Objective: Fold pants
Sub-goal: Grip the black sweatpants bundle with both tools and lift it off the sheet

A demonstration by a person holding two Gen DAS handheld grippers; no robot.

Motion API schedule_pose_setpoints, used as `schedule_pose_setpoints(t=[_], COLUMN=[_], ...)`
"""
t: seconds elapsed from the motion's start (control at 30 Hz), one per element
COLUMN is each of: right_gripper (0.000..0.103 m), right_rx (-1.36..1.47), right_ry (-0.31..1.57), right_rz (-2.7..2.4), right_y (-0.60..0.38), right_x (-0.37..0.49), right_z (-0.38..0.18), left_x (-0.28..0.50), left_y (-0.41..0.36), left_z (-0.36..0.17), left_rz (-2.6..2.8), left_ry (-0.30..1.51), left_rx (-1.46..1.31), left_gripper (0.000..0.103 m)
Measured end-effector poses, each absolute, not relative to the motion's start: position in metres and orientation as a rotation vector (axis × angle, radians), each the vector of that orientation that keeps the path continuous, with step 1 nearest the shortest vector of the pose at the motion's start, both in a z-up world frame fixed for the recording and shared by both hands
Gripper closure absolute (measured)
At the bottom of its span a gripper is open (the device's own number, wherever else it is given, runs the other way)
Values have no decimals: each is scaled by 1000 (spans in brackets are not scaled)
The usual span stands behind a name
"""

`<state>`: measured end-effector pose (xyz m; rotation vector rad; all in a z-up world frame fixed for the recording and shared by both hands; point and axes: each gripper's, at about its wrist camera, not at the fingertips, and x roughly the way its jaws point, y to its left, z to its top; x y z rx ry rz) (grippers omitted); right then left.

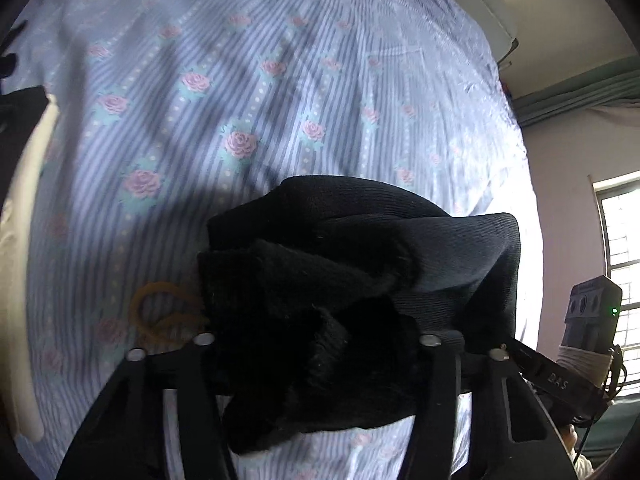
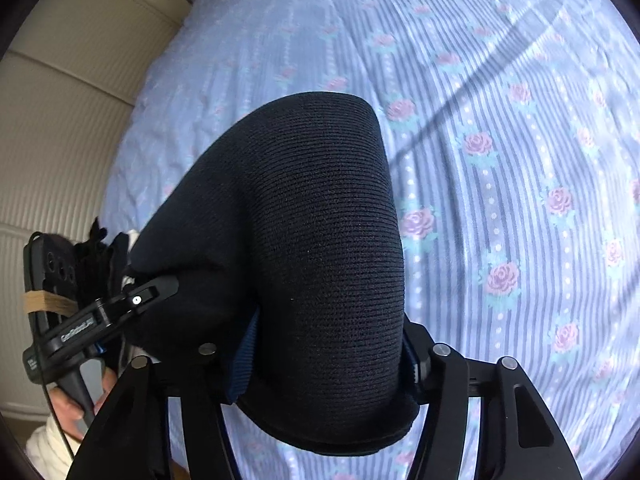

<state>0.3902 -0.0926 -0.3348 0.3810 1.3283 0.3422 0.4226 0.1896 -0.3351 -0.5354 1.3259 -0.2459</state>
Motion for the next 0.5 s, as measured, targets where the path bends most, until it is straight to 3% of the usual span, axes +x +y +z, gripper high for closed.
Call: schedule_pose_setpoints(t=[0.17,0.37,0.5], right_gripper=[49,50,50], right_rx=[423,456,455], right_ry=[1277,1219,1241], right_rz=[394,442,426], right_y=[-96,-103,-112], right_x=[361,321,313], right_z=[-301,-263,-267], left_x=[393,358,351], left_y=[193,193,183], left_z=[-297,-250,-253], left_rz=[-290,-315,-330], left_ry=[1240,1145,1165], left_rx=[-594,-593,-576], left_gripper=[75,75,74])
